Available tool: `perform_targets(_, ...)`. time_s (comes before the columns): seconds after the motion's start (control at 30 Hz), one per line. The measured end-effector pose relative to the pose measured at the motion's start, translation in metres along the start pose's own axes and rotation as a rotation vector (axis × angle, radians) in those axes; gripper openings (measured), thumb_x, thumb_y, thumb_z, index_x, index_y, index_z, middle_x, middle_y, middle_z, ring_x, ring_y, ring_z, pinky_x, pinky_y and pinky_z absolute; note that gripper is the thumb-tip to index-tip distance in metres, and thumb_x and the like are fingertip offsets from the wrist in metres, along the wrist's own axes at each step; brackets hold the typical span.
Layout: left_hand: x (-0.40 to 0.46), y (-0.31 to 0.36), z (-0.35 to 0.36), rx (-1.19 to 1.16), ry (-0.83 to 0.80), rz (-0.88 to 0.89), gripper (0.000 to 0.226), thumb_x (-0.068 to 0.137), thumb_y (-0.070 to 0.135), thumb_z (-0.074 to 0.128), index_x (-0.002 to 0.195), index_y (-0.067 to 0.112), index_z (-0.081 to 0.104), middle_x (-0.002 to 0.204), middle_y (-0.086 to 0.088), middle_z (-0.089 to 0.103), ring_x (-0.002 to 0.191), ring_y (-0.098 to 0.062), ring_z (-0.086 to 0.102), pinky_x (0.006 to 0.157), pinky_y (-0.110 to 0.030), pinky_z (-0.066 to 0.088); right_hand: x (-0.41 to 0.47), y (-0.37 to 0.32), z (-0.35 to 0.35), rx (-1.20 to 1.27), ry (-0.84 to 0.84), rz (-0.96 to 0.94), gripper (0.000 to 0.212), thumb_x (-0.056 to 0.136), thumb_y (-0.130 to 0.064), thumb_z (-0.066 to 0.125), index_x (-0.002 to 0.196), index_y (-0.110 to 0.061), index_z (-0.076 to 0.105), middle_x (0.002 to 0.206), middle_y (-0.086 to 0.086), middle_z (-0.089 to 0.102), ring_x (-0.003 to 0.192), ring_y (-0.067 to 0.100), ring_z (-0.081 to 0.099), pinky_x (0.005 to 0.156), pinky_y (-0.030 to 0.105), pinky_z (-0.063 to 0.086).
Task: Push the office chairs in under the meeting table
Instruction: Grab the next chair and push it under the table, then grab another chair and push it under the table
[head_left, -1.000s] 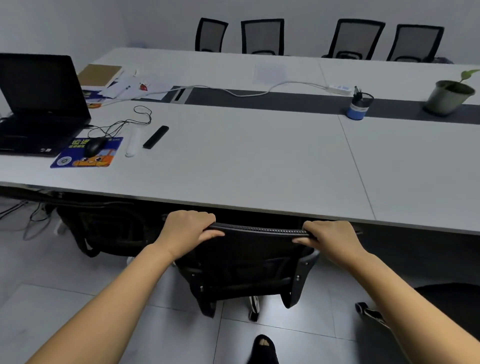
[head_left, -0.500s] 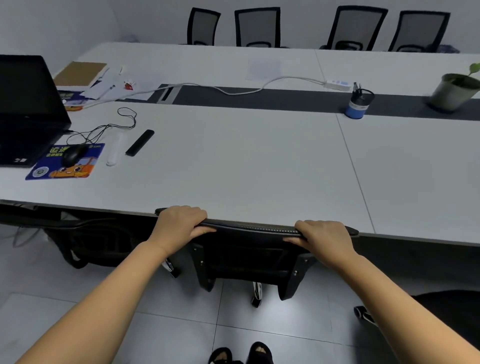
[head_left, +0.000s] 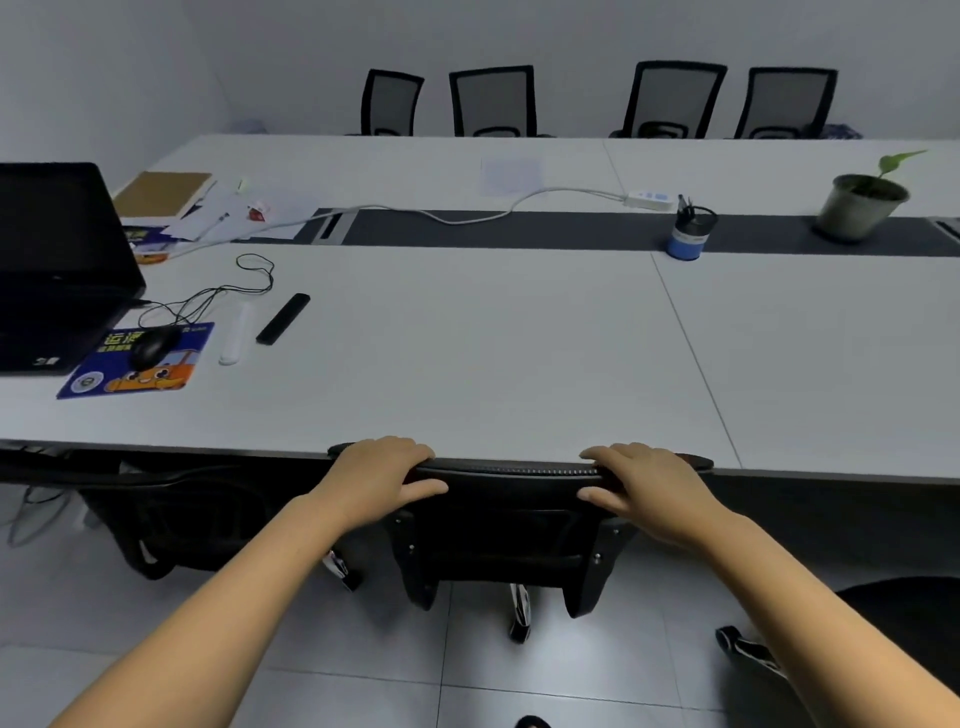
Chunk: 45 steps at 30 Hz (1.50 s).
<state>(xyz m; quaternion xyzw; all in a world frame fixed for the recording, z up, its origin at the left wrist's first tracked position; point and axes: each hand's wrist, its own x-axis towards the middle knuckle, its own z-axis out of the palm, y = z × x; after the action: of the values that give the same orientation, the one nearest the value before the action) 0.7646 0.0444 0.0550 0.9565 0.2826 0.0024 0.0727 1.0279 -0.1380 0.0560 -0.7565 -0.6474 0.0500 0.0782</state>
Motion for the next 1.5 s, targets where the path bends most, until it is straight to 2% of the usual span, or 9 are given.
perform_targets(0.13,-0.027,0.017,-0.014,-0.179,0.17,-0.015,0.079,0.072,0.078,0.026,0.122,0.024,0.055,0.119,0.008,0.062,0.113,-0.013,0.053,0.091,-0.026,0.04,-0.03,-0.018,-0.018,0.199,0.135,0.051,0.058,0.083,-0.054,0.051,0.133,-0.028,0.039,0.131,-0.005,0.052,0.12,0.015,0.045,0.098,0.029,0.035)
perform_targets(0.23,-0.06,0.041,-0.015,-0.434,0.359,-0.051,0.057,0.077,0.063,0.043,0.117,0.027,0.06,0.113,0.027,0.057,0.11,0.001,0.048,0.093,-0.01,0.033,-0.064,-0.037,-0.028,0.425,0.216,0.112,0.058,0.079,-0.06,0.045,0.13,-0.035,0.04,0.126,-0.018,0.05,0.117,0.001,0.044,0.096,0.017,0.034)
perform_targets(0.3,-0.084,0.061,-0.008,-0.633,0.375,-0.131,0.043,0.076,0.056,0.048,0.113,0.037,0.059,0.109,0.038,0.056,0.11,0.009,0.047,0.093,-0.001,0.029,-0.087,-0.05,-0.025,0.606,0.21,0.192,0.055,0.075,-0.064,0.045,0.126,-0.044,0.039,0.123,-0.03,0.048,0.116,-0.008,0.044,0.094,0.007,0.034)
perform_targets(0.43,-0.123,0.093,0.014,-0.894,0.336,-0.257,0.031,0.078,0.051,0.054,0.109,0.047,0.056,0.114,0.029,0.057,0.108,0.007,0.053,0.089,0.0,0.034,-0.127,-0.069,-0.002,0.896,0.206,0.348,0.057,0.07,-0.075,0.045,0.12,-0.046,0.045,0.122,-0.029,0.052,0.113,-0.005,0.05,0.093,0.014,0.04)
perform_targets(0.67,-0.146,0.115,0.04,-1.207,0.365,-0.49,0.028,0.073,0.037,0.056,0.094,0.054,0.062,0.108,0.014,0.067,0.098,-0.002,0.062,0.082,-0.009,0.048,-0.169,-0.081,0.024,1.196,0.306,0.645,0.036,0.086,-0.006,0.055,0.109,-0.033,0.054,0.111,-0.005,0.064,0.096,0.002,0.061,0.078,0.01,0.048)
perform_targets(1.13,-0.123,0.112,0.034,-1.187,0.043,-0.098,0.041,0.074,0.023,0.056,0.098,0.056,0.06,0.106,0.014,0.068,0.098,-0.002,0.063,0.083,-0.007,0.046,-0.224,-0.141,0.035,1.122,0.696,1.008,0.034,0.083,-0.02,0.057,0.113,-0.036,0.052,0.109,-0.026,0.06,0.099,-0.002,0.059,0.075,0.004,0.044)
perform_targets(1.27,-0.133,0.111,0.044,-1.164,-0.07,0.039,0.034,0.069,0.038,0.059,0.099,0.054,0.061,0.103,0.013,0.07,0.095,-0.005,0.065,0.082,-0.008,0.047,-0.261,-0.187,0.051,1.095,0.848,1.203,0.035,0.085,-0.011,0.057,0.108,-0.038,0.054,0.103,-0.014,0.067,0.096,-0.001,0.061,0.078,0.01,0.049)
perform_targets(1.4,-0.139,0.125,0.052,-1.149,-0.197,0.166,0.044,0.072,0.019,0.057,0.097,0.055,0.062,0.103,0.014,0.069,0.094,-0.005,0.065,0.08,-0.008,0.047,-0.294,-0.225,0.059,1.075,0.988,1.36,0.036,0.085,-0.003,0.056,0.109,-0.03,0.056,0.109,-0.007,0.064,0.09,-0.005,0.061,0.073,0.003,0.044)
perform_targets(1.5,-0.14,0.146,0.052,-1.139,-0.277,0.268,0.035,0.069,0.036,0.06,0.1,0.054,0.061,0.106,0.015,0.067,0.095,-0.003,0.064,0.079,-0.007,0.046,-0.319,-0.244,0.06,1.048,1.09,1.445,0.034,0.085,-0.002,0.056,0.109,-0.026,0.057,0.109,-0.005,0.065,0.089,-0.005,0.062,0.072,0.002,0.044)
